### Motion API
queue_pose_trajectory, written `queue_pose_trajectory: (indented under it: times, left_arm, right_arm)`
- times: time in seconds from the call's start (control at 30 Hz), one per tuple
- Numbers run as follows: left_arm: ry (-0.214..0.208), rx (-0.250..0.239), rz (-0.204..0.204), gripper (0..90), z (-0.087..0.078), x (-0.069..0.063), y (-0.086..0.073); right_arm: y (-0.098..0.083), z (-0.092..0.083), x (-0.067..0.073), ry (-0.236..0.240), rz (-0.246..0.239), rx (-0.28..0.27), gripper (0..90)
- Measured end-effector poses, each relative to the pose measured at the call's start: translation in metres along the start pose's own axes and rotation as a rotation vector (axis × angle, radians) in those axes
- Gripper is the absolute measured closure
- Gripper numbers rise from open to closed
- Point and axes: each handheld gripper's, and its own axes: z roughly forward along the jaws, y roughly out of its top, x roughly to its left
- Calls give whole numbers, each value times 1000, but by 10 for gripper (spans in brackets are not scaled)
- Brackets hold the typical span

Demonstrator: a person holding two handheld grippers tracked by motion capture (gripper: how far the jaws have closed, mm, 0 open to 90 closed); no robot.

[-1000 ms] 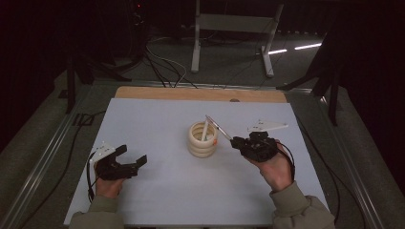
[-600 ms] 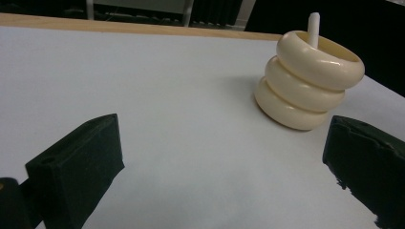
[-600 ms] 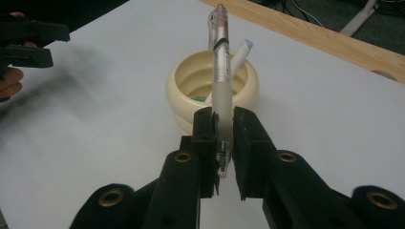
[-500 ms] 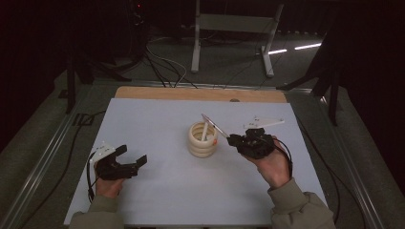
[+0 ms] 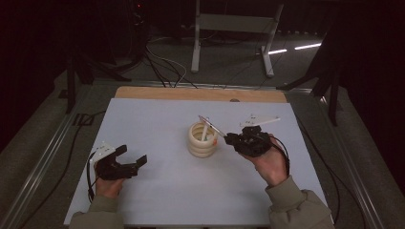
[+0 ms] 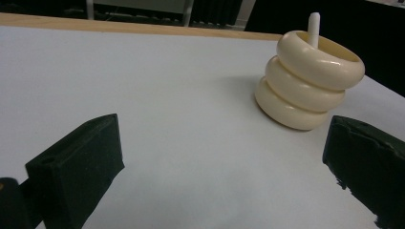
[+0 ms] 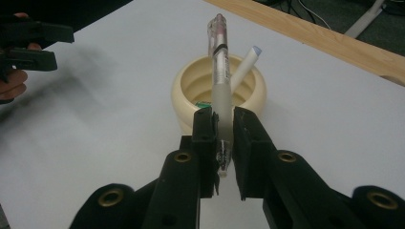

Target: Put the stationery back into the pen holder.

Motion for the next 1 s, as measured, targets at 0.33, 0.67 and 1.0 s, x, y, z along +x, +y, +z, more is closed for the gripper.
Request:
queue_pose_trajectory:
  times: [0.33,0.67,1.0]
  left_arm:
    - [0,0,2,3,0,0,0]
    - [0,0,2,3,0,1,0]
    - [1,6,4,3,0,1,0]
  right_arm:
    - [0,5,0,3,-3,15,812]
    - [0,9,-1,2,-2,26,810]
    - [2,14,-1,-15,-7,36,810]
